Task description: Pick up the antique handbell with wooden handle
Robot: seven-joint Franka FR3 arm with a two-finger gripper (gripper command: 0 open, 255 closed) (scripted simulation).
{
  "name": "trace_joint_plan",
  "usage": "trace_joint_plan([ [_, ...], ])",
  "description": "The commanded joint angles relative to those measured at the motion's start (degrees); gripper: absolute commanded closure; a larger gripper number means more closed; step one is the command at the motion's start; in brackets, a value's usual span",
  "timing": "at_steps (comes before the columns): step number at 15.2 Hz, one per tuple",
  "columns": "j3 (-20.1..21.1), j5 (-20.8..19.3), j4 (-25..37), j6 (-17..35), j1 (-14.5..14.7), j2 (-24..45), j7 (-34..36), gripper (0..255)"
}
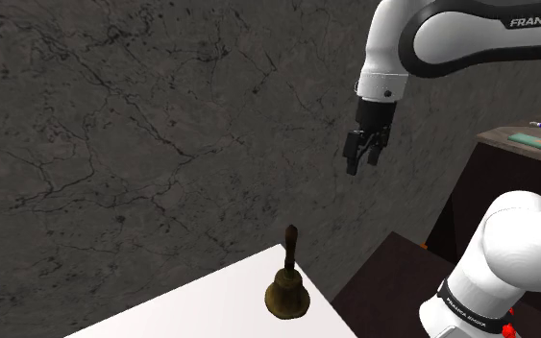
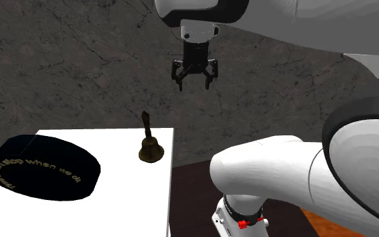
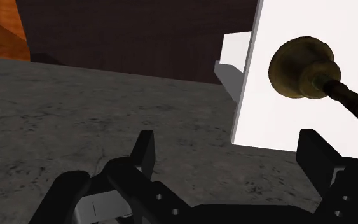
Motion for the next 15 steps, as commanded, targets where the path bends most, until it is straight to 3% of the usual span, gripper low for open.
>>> trace_joint_plan([
  [1,2.5,1.7,-1.1,3.0,0.9,0.6,2.6,0],
  [9,13.4,6.2,-2.1,16.2,3.3,8.2,12.9,0],
  [15,22.2,5.8,0.7,26.2,3.0,17.6,21.7,0],
])
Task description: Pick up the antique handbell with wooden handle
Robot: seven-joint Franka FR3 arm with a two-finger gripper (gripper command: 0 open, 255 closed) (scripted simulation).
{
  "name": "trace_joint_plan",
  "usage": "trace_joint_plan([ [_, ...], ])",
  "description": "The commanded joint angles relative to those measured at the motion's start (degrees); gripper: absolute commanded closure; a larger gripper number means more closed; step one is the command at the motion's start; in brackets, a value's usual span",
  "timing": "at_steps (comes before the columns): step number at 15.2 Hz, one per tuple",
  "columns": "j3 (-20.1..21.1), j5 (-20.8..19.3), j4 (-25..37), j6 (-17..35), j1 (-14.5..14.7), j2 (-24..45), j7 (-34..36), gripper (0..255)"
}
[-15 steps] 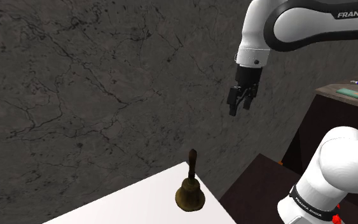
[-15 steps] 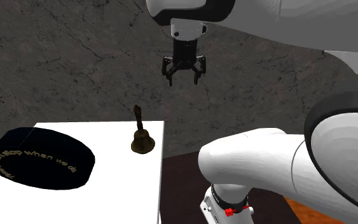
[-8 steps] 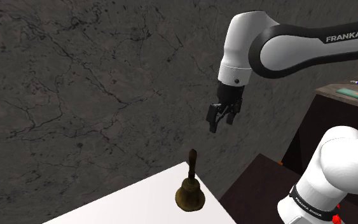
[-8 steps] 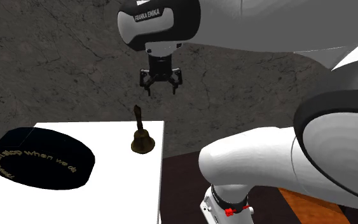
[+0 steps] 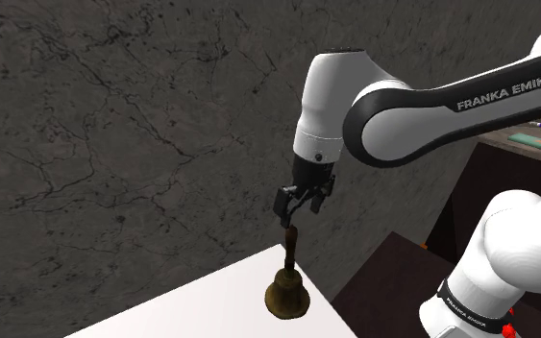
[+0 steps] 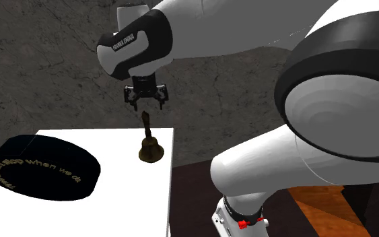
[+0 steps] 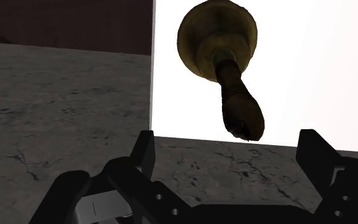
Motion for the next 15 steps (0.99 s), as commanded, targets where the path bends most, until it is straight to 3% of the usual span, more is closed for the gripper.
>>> trace_joint_plan([
  [1,2.0,-0.4,1.5,1.6,-0.2,2.3,2.4,0],
  [10,3.6,-0.5,-2.3,8.2,-0.4,5.2,2.9,0],
  [11,3.7,-0.4,-2.4,8.2,-0.4,5.2,2.9,255],
  [15,3.7,-0.4,-2.3,8.2,-0.4,5.2,2.9,255],
])
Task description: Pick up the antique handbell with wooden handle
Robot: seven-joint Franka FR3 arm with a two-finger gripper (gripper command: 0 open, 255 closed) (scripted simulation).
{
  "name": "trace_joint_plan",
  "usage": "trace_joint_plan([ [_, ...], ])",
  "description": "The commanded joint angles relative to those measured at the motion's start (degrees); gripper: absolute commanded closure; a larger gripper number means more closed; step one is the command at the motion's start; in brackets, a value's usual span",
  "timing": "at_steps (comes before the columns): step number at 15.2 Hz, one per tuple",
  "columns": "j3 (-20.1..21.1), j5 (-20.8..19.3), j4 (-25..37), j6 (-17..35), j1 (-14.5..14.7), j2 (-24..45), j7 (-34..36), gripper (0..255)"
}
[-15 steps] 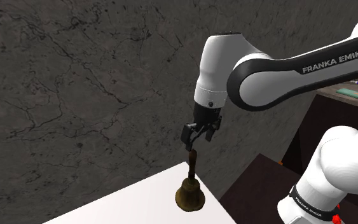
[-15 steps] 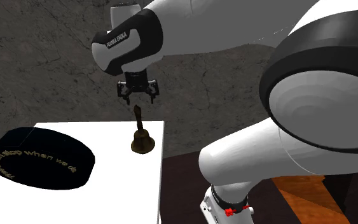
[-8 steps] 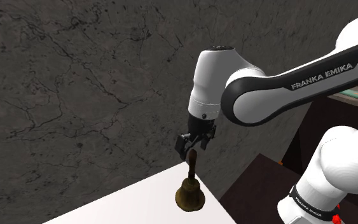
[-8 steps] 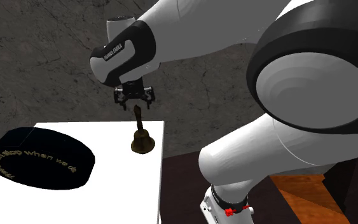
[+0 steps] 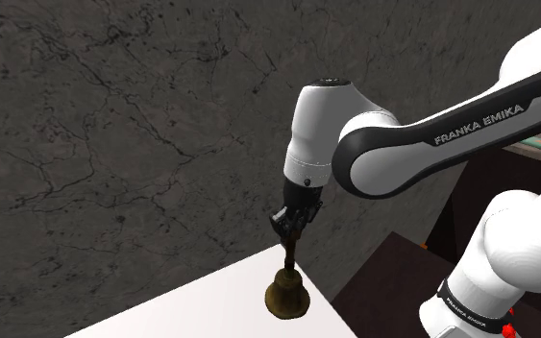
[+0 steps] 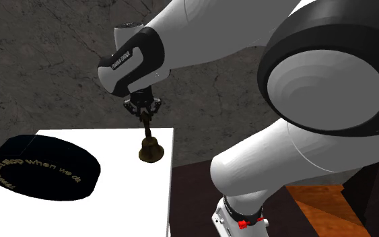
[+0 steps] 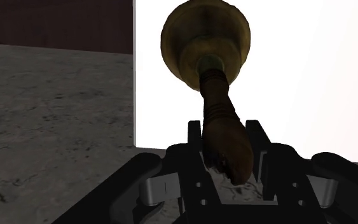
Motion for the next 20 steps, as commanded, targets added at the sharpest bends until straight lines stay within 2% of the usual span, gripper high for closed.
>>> trace_joint_plan([
  [1,0.0,0.0,0.0,0.0,0.0,0.0,0.0,255],
  [5,0.0,0.0,0.0,0.0,0.0,0.1,-0.1,255],
  [20,-3.0,-0.3,8.1,-12.8,0.2,-4.7,-0.8,255],
])
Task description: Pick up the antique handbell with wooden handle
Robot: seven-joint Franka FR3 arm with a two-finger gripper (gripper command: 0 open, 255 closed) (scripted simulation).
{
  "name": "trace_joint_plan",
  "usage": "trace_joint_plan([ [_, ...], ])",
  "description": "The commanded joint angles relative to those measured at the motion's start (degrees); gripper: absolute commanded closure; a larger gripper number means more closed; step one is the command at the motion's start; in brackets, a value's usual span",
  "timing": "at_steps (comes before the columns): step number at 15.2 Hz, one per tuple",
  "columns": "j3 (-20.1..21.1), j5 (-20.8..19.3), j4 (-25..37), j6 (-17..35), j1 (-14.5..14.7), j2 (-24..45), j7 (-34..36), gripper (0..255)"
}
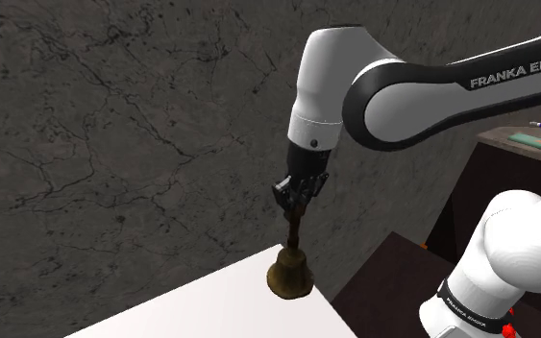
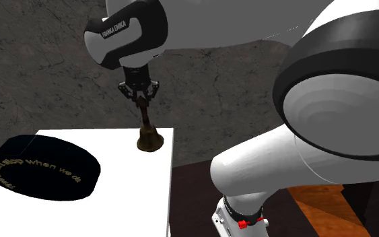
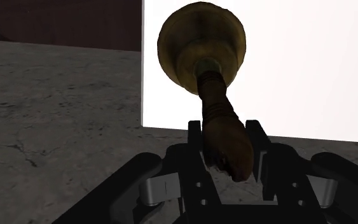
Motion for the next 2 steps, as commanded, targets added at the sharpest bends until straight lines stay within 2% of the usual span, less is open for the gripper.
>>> trace_joint_plan([
  [1,-0.2,-0.2,0.9,-0.9,-0.1,0.0,0.0,255],
  [2,-0.2,-0.2,0.9,-0.9,-0.1,0.0,0.0,255],
])
